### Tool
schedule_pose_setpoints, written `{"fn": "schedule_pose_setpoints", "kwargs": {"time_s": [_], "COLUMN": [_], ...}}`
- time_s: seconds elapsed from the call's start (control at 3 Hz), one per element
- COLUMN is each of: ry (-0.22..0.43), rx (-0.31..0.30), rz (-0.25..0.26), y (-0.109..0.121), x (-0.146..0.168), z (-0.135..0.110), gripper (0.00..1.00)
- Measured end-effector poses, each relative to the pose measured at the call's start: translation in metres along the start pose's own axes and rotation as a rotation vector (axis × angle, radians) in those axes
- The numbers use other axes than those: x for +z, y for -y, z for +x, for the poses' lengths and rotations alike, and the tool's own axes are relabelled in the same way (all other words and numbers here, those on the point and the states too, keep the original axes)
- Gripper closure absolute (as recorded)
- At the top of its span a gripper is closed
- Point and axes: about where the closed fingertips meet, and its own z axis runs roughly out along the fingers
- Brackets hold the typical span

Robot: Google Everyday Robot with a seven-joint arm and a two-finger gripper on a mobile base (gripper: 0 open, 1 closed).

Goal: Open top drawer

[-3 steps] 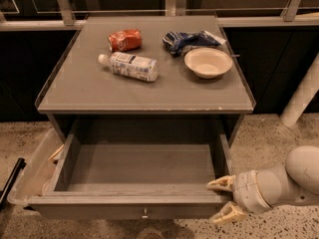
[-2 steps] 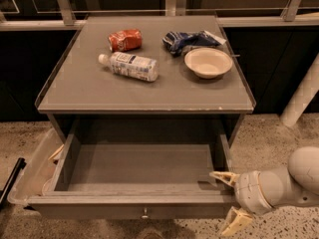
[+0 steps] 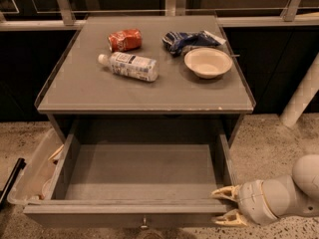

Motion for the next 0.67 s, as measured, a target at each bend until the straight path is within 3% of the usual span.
{"fn": "schedule_pose_setpoints", "kwargs": {"time_s": [0.33,0.67], "ry": [0.000,0.000], "rx": [0.000,0.000], "rz": [0.000,0.000], "y": [0.0000,0.0000], "x": [0.0000,0.0000], "z": [0.0000,0.0000], "gripper": [0.60,0.37]}}
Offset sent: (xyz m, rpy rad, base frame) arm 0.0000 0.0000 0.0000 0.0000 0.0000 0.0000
